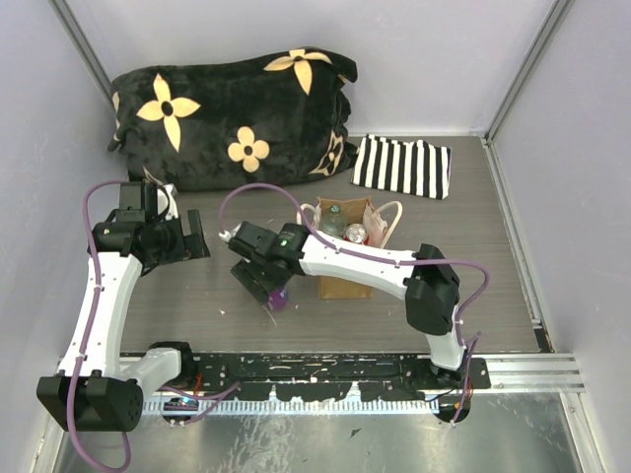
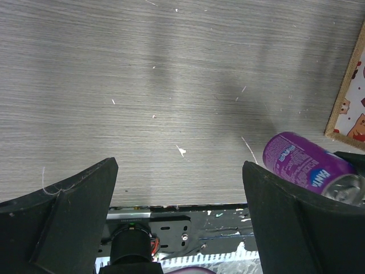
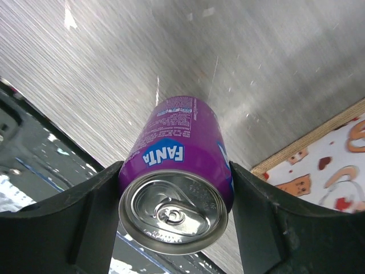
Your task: Place the beverage into the canvas bag
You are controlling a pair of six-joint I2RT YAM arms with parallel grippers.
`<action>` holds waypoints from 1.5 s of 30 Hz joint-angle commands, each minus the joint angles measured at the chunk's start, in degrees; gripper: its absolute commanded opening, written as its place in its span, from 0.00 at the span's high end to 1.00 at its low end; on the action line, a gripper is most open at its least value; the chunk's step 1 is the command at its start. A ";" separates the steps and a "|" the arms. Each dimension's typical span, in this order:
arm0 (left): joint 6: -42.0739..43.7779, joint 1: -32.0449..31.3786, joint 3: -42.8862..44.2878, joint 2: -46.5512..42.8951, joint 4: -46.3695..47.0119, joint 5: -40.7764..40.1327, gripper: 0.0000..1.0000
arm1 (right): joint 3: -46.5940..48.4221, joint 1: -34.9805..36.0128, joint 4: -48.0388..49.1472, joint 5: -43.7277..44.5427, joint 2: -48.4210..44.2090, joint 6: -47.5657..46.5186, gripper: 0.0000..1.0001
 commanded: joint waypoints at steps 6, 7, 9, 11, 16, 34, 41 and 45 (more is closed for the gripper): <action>-0.55 0.31 0.28 0.51 0.84 1.52 0.02 | 29.61 -0.30 0.25 10.67 -1.24 -3.20 0.99; -0.66 0.32 0.35 0.64 0.85 1.70 0.02 | 32.41 -0.86 0.38 12.18 -0.80 -3.62 0.99; -0.78 0.31 0.54 0.66 0.81 2.02 0.02 | 36.61 -2.39 1.17 14.76 -0.67 -3.76 0.99; -0.79 0.31 0.57 0.57 0.69 2.29 0.02 | 38.01 -4.99 2.92 15.58 -1.79 -3.16 0.99; -0.67 0.32 -0.15 0.17 0.61 2.98 0.02 | 35.44 -12.72 3.25 17.91 -7.28 -1.41 0.99; -1.12 0.32 0.11 2.01 1.35 5.46 0.02 | -3.73 -23.70 -0.50 7.82 -30.13 4.70 0.99; -1.60 0.31 -1.19 1.96 2.09 6.28 0.02 | -9.42 -21.73 -0.73 4.24 -31.36 5.13 0.99; -1.62 0.31 -1.31 2.11 2.15 6.59 0.02 | -9.48 -20.19 -2.29 3.17 -31.09 5.23 0.99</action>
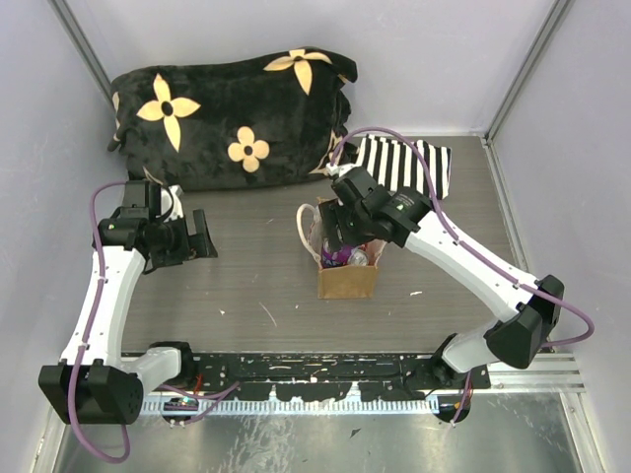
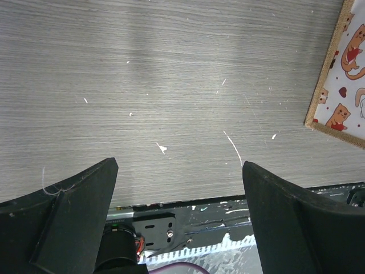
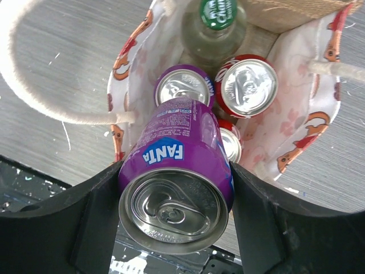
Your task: Place the beverage into the canvas bag
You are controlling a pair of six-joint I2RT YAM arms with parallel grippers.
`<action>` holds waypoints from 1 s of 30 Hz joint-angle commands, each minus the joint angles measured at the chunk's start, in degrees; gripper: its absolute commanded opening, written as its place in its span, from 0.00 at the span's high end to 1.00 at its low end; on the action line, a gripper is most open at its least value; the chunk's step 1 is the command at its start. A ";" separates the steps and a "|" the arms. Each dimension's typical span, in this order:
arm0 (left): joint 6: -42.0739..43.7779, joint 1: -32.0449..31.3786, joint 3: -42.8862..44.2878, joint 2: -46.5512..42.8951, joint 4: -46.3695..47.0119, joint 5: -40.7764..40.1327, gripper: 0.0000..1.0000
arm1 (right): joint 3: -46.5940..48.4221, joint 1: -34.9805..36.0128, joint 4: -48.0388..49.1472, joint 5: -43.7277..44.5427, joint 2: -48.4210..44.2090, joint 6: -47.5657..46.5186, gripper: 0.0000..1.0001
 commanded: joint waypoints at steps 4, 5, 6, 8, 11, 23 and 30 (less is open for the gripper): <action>-0.42 0.31 -0.59 0.35 1.49 1.75 0.02 | 1.39 2.89 1.92 -3.11 -2.18 0.95 0.99; -0.45 0.31 -0.64 0.51 1.57 1.75 0.02 | 1.02 3.15 1.71 -3.40 -2.10 1.02 0.99; -0.55 0.31 -0.67 0.61 1.60 1.84 0.02 | 0.60 3.41 1.56 -3.73 -2.08 1.04 0.99; -0.68 0.31 -0.64 0.81 1.76 2.01 0.02 | -0.47 3.72 1.45 -5.20 -2.04 1.14 0.99; -0.64 0.30 -0.78 0.87 1.76 2.11 0.02 | -1.14 4.45 1.09 -6.36 -2.08 1.46 0.99; -0.83 0.30 -0.95 2.05 2.29 2.47 0.02 | -2.29 5.08 0.01 -10.28 0.82 0.06 0.99; -0.86 0.27 -1.04 2.33 2.49 2.68 0.02 | -1.91 5.08 0.14 -10.73 3.76 -1.17 0.99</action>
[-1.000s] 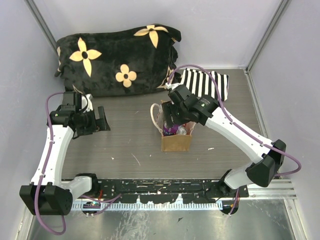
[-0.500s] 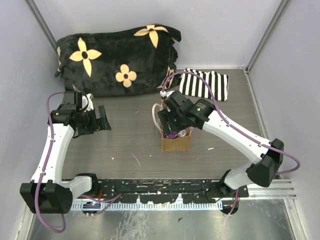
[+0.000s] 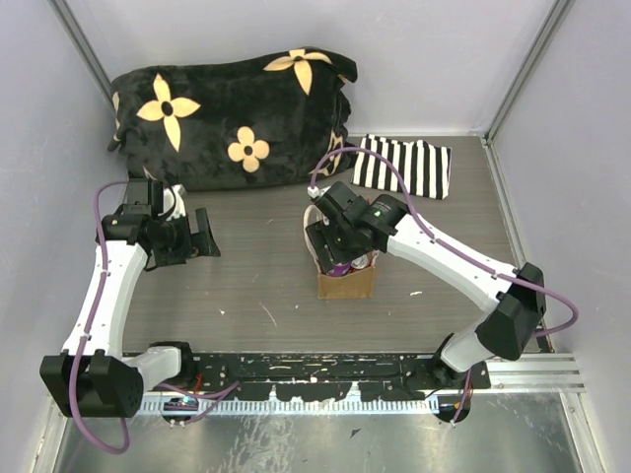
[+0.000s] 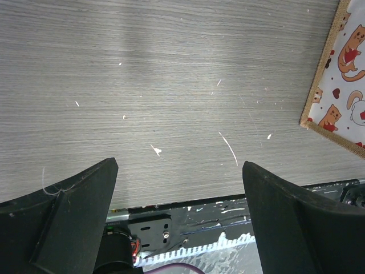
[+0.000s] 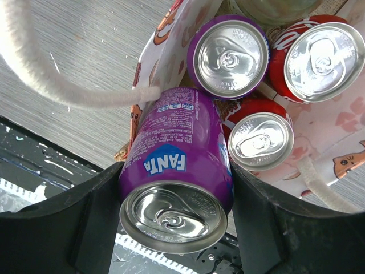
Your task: Place the beverage into the canvas bag
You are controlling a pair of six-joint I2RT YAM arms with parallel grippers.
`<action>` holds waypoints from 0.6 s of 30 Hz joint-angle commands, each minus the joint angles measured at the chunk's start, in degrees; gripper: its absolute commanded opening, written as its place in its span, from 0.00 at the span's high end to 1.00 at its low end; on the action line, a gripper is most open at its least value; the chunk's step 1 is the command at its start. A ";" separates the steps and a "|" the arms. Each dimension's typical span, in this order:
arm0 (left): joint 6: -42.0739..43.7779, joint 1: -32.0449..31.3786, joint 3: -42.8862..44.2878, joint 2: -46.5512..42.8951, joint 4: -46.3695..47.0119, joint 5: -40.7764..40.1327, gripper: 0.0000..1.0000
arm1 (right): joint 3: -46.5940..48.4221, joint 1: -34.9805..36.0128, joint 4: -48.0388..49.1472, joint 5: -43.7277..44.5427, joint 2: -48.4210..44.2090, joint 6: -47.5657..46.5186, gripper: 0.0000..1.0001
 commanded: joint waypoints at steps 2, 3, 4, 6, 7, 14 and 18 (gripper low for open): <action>-0.40 0.36 -0.91 0.36 1.60 1.04 0.02 | 0.96 1.02 1.56 -3.96 0.80 -0.60 0.99; -0.42 0.34 -0.97 0.36 1.64 1.05 0.02 | 0.73 1.02 1.85 -3.60 0.99 -0.67 0.99; -0.38 0.32 -0.91 0.38 1.55 1.05 0.02 | 0.54 1.02 2.19 -3.45 1.21 -0.68 0.99; -0.39 0.31 -0.95 0.27 1.67 1.09 0.02 | 0.10 0.97 2.77 -3.24 1.62 -0.68 0.99; -0.38 0.31 -0.93 0.27 1.66 1.12 0.02 | -0.13 1.01 3.11 -3.22 1.92 -0.68 0.99; -0.43 0.31 -0.95 0.18 1.64 1.22 0.02 | -2.67 1.04 5.00 -3.53 3.63 -0.47 0.99; -0.34 0.27 -0.95 0.18 1.68 1.26 0.02 | -4.78 1.00 6.30 -3.74 4.32 -0.24 0.99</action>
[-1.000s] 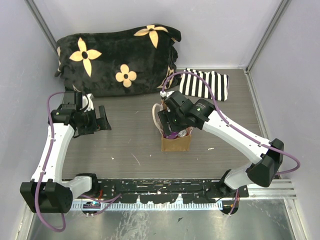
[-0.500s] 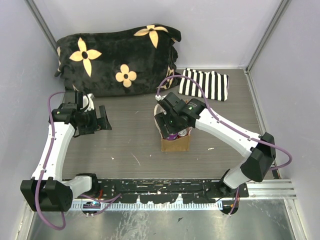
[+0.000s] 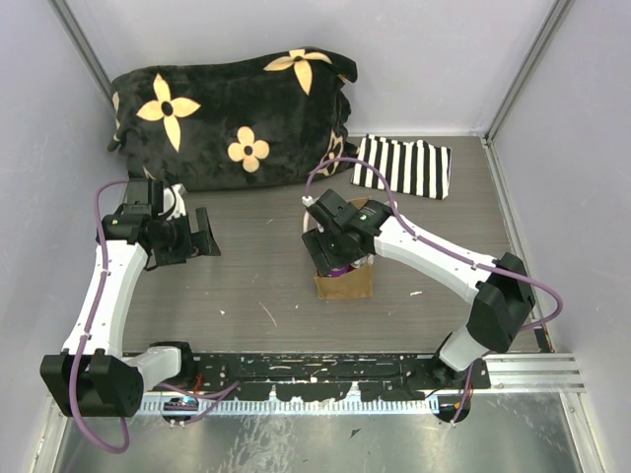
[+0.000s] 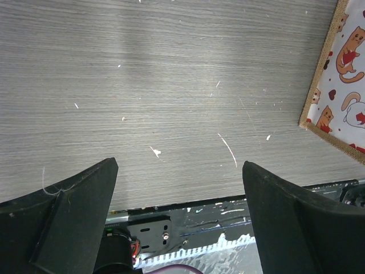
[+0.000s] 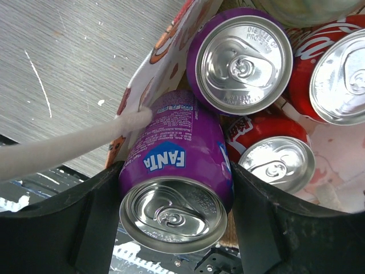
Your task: Place the beverage into the canvas bag
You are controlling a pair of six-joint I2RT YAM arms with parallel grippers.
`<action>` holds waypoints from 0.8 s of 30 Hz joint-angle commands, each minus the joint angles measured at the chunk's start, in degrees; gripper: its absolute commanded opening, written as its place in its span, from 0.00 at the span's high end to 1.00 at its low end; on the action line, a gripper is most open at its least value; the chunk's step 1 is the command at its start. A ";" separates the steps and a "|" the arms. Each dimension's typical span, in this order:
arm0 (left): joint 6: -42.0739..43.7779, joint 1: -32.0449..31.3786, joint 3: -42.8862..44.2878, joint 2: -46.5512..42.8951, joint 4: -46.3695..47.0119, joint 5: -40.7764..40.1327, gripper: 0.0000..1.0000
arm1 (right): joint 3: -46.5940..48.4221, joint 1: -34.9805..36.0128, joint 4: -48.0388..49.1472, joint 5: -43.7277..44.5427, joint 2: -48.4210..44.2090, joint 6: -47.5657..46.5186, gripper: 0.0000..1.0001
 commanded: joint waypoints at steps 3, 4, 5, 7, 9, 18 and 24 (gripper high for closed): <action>-0.29 0.31 -0.92 -0.01 1.25 1.11 0.02 | -1.75 1.02 2.60 -3.27 0.69 0.87 0.99; -0.32 0.27 -0.93 -0.02 1.24 1.18 0.02 | -1.85 1.02 2.65 -3.15 0.78 0.89 0.99; -0.35 0.31 -0.93 -0.02 1.27 1.18 0.02 | -1.79 1.02 2.68 -2.94 0.93 0.88 0.99; -0.34 0.26 -0.90 0.11 1.25 1.18 0.02 | -1.91 1.02 2.64 -2.41 1.26 0.85 0.96; -0.30 0.31 -0.93 0.07 1.21 1.23 0.02 | -2.11 1.02 2.61 -2.28 1.56 0.77 0.91; -0.22 0.31 -0.85 0.44 1.26 1.50 0.02 | -2.04 1.02 2.63 -1.55 0.96 0.25 0.38; -0.23 0.31 -0.84 0.94 1.18 1.88 0.02 | -0.83 1.02 2.03 -1.26 0.21 -0.20 0.21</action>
